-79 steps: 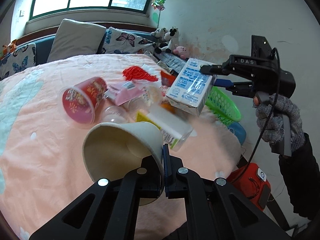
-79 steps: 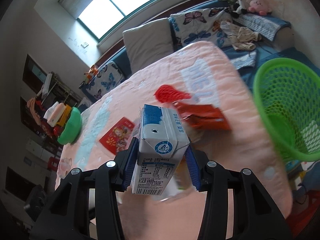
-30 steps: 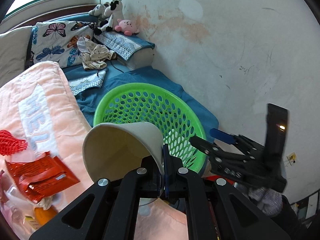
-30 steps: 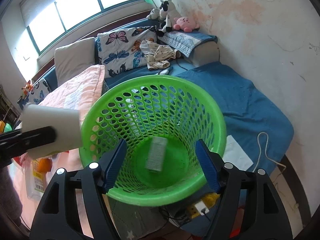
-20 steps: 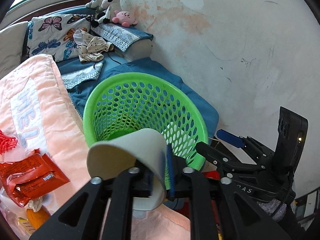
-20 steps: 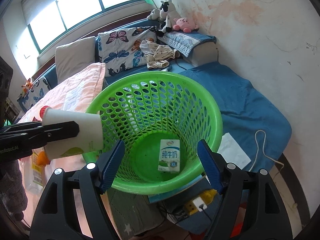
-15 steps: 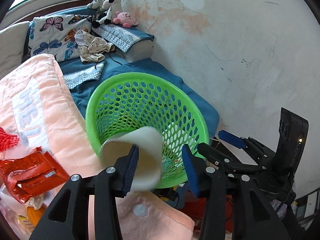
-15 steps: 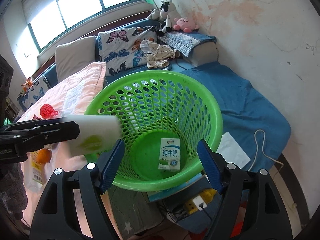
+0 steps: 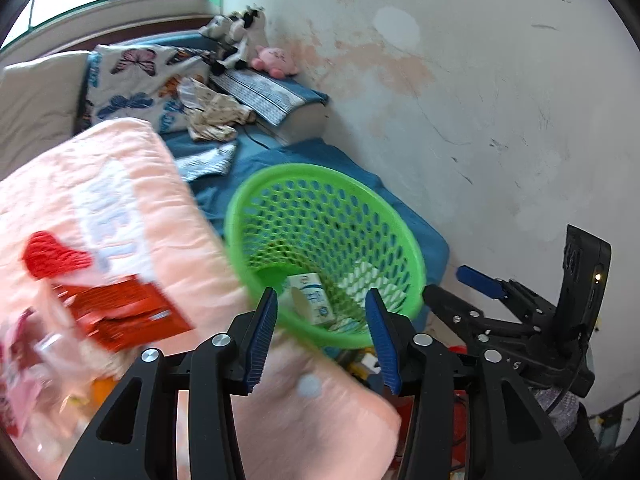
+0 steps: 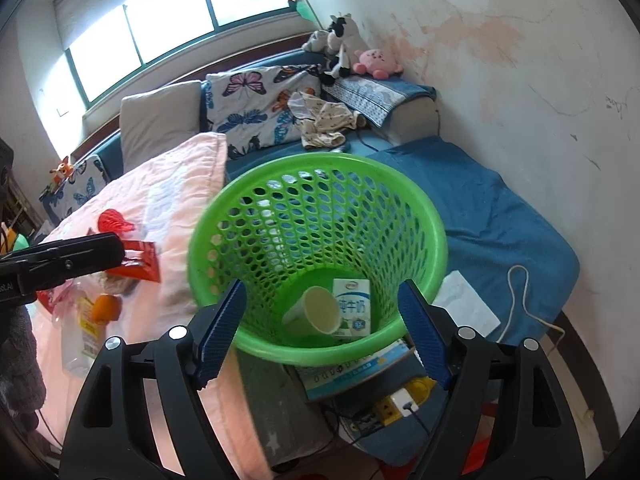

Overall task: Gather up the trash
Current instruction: 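Lower the white paper cup into the green basket and open the left tool, then grasp the clear plastic bottle with the left tool while the right tool grasps the red snack wrapper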

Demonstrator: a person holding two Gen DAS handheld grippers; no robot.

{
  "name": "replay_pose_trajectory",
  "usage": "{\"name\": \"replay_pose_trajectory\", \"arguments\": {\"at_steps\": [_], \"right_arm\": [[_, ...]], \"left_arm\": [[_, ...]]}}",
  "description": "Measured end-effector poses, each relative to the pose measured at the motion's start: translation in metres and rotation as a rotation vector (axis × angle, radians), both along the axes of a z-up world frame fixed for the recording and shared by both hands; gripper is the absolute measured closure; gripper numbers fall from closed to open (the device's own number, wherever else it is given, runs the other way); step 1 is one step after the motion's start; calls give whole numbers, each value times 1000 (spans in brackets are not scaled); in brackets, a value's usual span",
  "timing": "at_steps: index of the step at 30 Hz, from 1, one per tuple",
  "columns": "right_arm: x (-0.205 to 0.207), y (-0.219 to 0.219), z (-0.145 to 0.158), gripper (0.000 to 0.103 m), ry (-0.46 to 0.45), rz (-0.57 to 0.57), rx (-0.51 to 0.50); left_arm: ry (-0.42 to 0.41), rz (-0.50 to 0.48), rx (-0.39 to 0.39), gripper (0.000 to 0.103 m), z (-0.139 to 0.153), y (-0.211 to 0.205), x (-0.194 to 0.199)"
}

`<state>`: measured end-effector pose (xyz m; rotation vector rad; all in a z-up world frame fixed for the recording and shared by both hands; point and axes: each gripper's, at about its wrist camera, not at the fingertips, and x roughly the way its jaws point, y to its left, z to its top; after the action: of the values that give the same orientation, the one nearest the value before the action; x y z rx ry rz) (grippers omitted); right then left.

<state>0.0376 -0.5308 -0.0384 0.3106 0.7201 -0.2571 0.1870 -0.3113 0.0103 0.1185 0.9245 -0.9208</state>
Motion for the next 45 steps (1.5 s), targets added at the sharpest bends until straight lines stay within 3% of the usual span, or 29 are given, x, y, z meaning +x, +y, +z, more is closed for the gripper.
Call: {"name": "replay_pose_trajectory", "arguments": {"at_steps": [11,22,34,45], "right_arm": [[5,49,15,20,-37,95,-14],[20,88,19,20,-52,177,-14],[30,109,17,20,-53,226,-12],[45,112,13,20,-44,261,-1]], "left_arm": [[-84,183,18,52,12,97,-14],[-48,353,37,46,-11,182,-17],[142,527,61,46,-53,196,2],[231,682,126,46,-71,189,49]]}}
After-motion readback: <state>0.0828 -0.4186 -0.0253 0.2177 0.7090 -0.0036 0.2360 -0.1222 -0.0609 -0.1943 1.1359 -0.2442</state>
